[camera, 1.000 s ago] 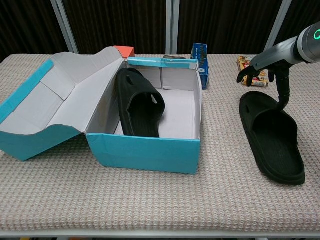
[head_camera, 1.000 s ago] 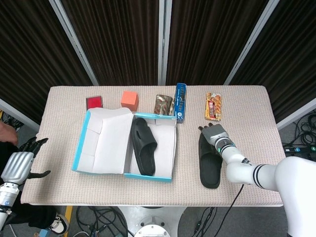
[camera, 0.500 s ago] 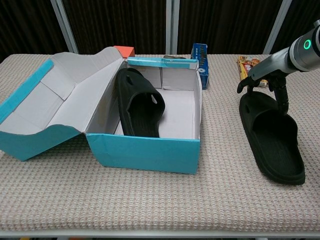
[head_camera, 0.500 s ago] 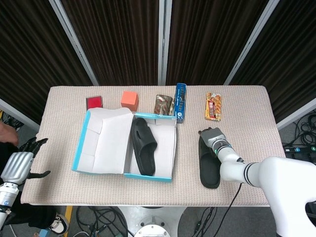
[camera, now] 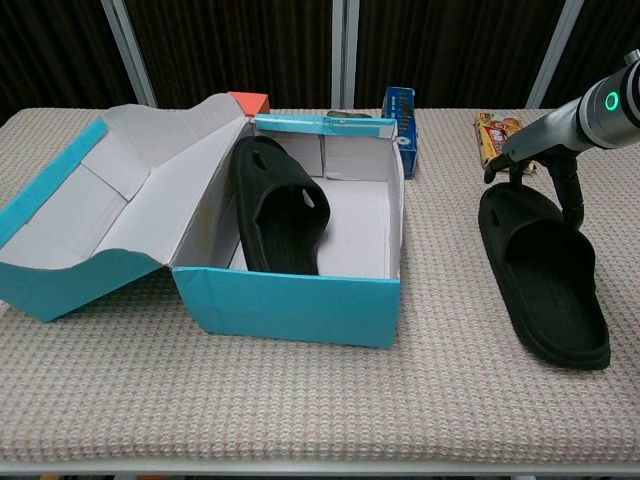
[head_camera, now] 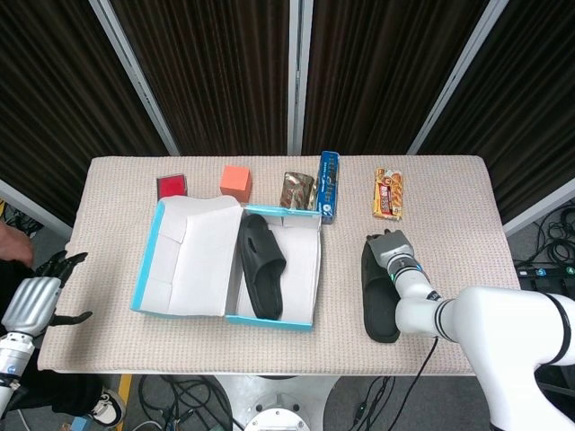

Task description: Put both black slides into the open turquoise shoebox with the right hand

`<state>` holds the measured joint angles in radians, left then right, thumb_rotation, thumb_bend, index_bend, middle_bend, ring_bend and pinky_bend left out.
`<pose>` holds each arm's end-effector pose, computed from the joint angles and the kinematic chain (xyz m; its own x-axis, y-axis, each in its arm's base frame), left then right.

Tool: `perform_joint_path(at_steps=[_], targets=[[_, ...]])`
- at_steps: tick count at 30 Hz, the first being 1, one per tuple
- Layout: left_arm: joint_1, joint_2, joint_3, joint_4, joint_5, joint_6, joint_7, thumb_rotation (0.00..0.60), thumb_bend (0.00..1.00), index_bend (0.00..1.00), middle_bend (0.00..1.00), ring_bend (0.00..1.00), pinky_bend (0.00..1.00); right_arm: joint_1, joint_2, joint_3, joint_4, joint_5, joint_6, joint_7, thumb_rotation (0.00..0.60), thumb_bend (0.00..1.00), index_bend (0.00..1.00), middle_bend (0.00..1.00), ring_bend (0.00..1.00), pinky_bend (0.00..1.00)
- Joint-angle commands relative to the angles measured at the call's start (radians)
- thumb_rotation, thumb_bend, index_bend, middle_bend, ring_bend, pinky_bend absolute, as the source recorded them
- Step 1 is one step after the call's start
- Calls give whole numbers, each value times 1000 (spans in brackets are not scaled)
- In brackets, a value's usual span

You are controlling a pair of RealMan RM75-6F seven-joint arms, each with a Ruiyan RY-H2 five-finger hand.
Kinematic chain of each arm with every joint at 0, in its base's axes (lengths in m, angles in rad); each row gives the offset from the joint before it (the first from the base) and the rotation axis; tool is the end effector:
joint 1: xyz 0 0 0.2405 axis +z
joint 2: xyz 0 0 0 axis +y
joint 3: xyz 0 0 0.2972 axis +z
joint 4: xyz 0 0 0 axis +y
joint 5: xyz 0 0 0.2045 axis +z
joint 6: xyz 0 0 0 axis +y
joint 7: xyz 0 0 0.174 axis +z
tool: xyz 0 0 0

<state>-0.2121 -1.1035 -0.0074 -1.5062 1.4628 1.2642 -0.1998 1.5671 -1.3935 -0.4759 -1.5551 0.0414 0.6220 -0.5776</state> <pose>-0.3662 0.2495 0.1630 0.3270 0.2014 0.9233 0.9445 -0.0354 -0.3267 -0.1631 -0.4506 0.0124 0.6861 -0.6503 0.3260 -0.6127 -0.2751 0.7409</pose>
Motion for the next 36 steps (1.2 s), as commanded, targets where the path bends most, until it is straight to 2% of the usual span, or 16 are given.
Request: perform_joint_path(at_steps=[1,12,22,29,36], targets=[[1,0,0,2,0,0,-3,600,0,96,155,41,177,-2,-10,4,4,11,20,-10,600,22,107,246,76,228],[0,-2,1,7,-3,-5,-12,600,0,95,155,41,177,-33,-30,39,9,18,85,-52,600,30,210,346,141,255],[0,-1,4,4,-2,-8,-11,600,0,96,155,42,178,-85,-21,91,0,-23,147,-77,600,60,378,462,218,281],[-3,-2,4,2,-2,-13,-8,600,0,96,155,41,179,-147,9,152,-28,-121,222,-55,600,76,546,553,300,320],[-7,-3,3,-5,1,-15,-1,600,0,96,155,41,181,-210,115,226,-131,-247,300,-2,600,87,618,606,378,411]])
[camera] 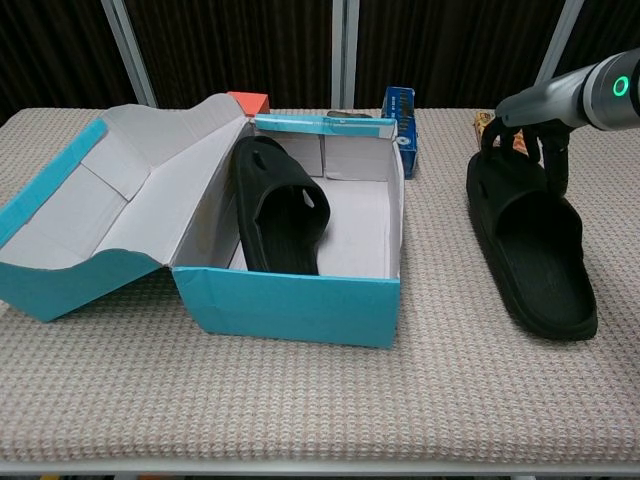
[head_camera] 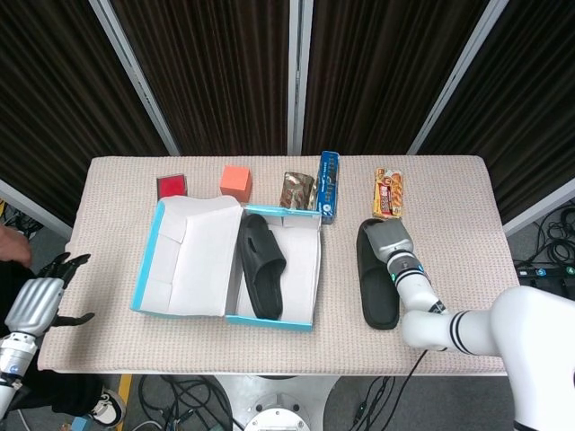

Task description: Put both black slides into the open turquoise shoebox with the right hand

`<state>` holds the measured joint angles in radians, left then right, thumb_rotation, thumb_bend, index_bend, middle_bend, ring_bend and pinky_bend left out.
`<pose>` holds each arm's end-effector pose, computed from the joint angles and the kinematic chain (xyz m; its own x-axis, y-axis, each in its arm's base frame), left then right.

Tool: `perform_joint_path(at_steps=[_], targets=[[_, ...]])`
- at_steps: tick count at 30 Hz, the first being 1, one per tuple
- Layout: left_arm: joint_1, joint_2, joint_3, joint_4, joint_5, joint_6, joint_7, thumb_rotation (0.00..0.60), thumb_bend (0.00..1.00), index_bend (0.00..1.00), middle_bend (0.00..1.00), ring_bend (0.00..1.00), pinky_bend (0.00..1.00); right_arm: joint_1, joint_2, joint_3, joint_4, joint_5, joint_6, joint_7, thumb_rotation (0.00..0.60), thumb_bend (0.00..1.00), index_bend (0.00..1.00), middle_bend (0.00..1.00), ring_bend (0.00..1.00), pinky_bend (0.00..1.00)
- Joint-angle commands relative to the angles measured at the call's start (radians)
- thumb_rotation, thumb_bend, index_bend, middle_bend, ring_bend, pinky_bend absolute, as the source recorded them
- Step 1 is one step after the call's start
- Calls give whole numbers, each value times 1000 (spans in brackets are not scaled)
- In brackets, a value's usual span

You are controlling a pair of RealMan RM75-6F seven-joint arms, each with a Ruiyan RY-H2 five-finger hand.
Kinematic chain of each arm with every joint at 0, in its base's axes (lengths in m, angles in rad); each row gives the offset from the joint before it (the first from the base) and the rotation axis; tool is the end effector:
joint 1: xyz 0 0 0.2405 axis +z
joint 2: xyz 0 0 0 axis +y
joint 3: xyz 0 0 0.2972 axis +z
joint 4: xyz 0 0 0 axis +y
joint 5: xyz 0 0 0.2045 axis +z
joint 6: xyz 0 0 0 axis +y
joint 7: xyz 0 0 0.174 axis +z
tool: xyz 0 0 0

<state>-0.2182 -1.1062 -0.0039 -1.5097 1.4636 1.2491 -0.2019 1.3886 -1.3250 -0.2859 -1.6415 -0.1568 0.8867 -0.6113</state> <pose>-0.3654 0.2502 0.1586 0.3207 0.2186 0.9216 0.9466 -0.0385 -0.3203 -0.1553 -0.4518 0.0333 0.7141 -0.4925 0.4974 -0.6603 -0.2379 0.7123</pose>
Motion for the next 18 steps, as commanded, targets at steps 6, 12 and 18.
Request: perform_joint_path(at_steps=[6,12,18], targets=[[-1,0,0,-8,3,4,9,600,0,96,155,41,181,-103,160,124,-130,-171,56,139,600,90,639,621,406,506],[0,4,-2,-20,6,13,22,600,0,96,155,41,181,-215,239,241,-178,-380,67,336,600,91,644,624,424,526],[-2,7,-2,-31,8,14,35,600,0,96,155,41,181,-347,253,366,-186,-649,110,598,600,90,645,624,423,528]])
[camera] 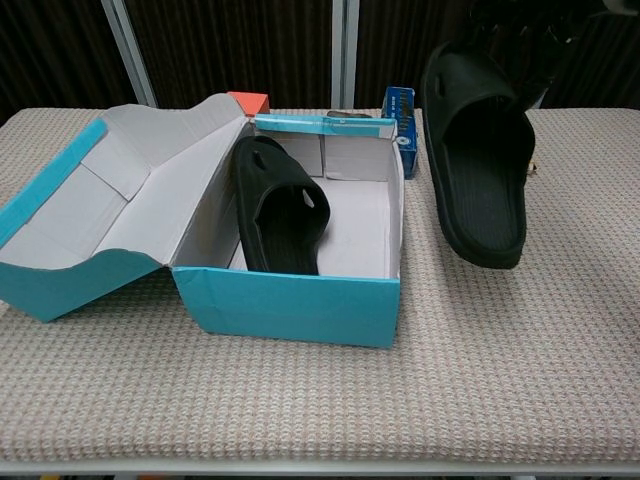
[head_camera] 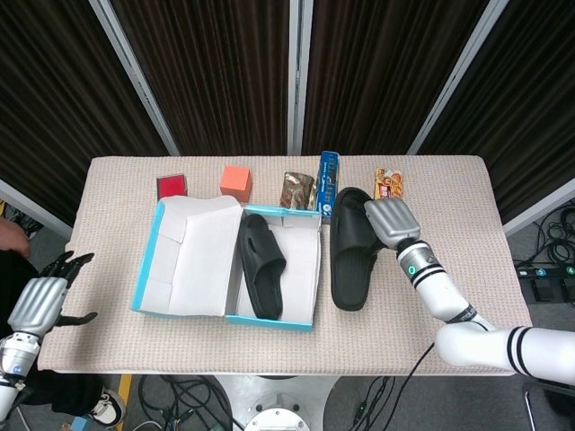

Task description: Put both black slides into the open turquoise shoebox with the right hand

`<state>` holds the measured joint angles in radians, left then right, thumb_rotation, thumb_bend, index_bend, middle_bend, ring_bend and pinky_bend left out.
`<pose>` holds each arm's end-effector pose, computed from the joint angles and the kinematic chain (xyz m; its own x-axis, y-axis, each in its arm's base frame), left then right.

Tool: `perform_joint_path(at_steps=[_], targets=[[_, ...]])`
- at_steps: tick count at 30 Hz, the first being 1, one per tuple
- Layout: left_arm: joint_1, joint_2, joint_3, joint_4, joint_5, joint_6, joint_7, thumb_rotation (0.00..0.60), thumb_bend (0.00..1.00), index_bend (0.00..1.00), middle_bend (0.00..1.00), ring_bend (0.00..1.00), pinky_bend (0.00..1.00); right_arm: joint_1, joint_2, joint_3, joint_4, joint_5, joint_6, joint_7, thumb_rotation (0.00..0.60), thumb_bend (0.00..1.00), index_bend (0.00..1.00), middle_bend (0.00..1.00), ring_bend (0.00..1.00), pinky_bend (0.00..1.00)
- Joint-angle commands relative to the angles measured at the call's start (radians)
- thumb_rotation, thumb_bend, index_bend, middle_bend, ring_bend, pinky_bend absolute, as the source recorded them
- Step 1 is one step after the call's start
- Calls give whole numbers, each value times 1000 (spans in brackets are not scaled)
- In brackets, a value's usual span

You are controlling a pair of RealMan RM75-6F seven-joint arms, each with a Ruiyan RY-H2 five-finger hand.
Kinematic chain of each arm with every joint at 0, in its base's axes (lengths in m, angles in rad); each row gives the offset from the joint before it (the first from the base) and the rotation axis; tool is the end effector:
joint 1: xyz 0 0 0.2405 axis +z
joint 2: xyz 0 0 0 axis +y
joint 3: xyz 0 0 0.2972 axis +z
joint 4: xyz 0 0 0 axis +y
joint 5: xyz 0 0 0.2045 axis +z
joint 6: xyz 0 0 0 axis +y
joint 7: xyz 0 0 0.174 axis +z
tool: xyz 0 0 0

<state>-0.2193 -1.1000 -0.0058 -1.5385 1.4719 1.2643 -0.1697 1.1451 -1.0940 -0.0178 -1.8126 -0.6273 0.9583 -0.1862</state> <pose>-0.3568 0.2502 0.1589 0.3337 0.2061 0.9199 0.9426 -0.0592 -0.3286 -0.1140 -0.4399 0.1063 0.3854 -0.3459 0.8555 -0.9170 -0.2468 0.3133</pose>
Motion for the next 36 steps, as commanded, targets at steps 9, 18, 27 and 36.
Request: perform_joint_path(at_steps=[9,18,27,36], targets=[[-6,3,-5,-7,-10,-7,7,600,0,96,155,42,181,-220,11,216,-5,-419,77,468,600,87,650,627,423,532],[-1,1,-3,1,-9,-2,0,600,0,96,155,41,181,-287,-167,220,156,-568,47,724,600,87,658,634,425,538],[-1,-6,-2,17,-11,-4,-13,600,0,96,155,42,182,-317,-284,206,317,-649,-6,889,600,87,663,634,425,538],[2,-12,-4,33,-9,4,-21,600,0,95,155,41,182,-307,-363,207,444,-727,-49,990,600,87,664,634,425,538]])
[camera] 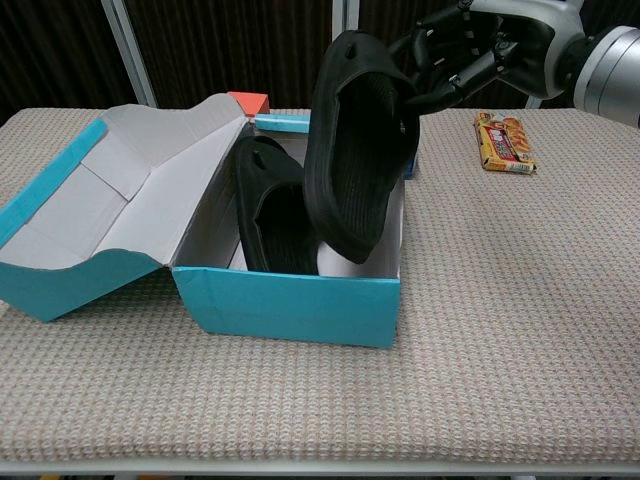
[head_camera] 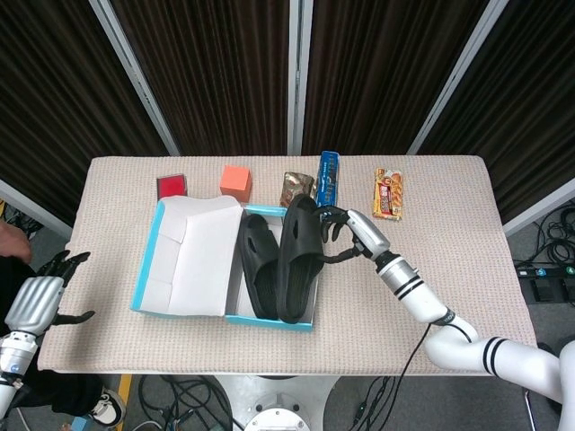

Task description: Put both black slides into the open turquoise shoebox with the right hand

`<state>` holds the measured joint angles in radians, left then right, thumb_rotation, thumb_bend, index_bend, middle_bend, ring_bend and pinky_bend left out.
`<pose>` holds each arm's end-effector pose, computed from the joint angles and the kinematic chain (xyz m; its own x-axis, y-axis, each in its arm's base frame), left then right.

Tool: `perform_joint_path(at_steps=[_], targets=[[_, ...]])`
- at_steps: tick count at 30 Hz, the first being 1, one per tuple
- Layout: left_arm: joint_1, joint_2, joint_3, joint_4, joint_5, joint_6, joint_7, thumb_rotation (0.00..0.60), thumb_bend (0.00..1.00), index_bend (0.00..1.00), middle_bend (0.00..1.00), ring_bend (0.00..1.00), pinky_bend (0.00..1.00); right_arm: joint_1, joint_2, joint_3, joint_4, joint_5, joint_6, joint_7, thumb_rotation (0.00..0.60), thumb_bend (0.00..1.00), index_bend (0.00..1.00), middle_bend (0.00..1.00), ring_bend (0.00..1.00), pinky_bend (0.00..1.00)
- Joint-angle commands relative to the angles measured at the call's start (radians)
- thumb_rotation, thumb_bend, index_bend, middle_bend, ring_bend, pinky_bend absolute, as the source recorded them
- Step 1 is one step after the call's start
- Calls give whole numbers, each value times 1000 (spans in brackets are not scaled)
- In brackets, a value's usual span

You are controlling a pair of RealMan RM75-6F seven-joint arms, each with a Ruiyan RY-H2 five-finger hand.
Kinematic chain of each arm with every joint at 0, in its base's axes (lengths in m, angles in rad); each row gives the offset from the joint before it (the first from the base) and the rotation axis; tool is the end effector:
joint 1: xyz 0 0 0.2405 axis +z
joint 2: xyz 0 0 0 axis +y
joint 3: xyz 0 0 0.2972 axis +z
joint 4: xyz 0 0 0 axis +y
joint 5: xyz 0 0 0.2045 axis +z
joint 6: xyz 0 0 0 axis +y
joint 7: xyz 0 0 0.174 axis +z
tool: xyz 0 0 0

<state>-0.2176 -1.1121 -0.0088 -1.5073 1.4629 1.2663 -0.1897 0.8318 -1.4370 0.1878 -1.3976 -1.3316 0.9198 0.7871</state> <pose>-0.3636 0.2517 0.1599 0.3288 0.1977 0.9235 0.9441 -0.0439 -0.3268 -0.1408 -0.4337 0.0247 -0.3047 -0.5048 0.8077 -0.8603 -0.2179 -0.4608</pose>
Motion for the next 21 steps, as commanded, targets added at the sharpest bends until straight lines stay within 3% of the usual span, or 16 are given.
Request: perform_joint_path(at_steps=[1,10,21], targets=[[1,-1,-1,3,0,3,-2,600,0,95,155,41,182,8,-25,2,40,-30,-13,19,600,87,664,634,425,538],[6,-6,-2,19,-2,7,-13,600,0,96,155,41,182,40,-76,15,128,-59,-59,70,600,87,664,634,425,538],[6,-14,-2,37,-5,4,-27,600,0,96,155,41,181,73,-107,20,185,-65,-107,23,600,87,664,634,425,538]])
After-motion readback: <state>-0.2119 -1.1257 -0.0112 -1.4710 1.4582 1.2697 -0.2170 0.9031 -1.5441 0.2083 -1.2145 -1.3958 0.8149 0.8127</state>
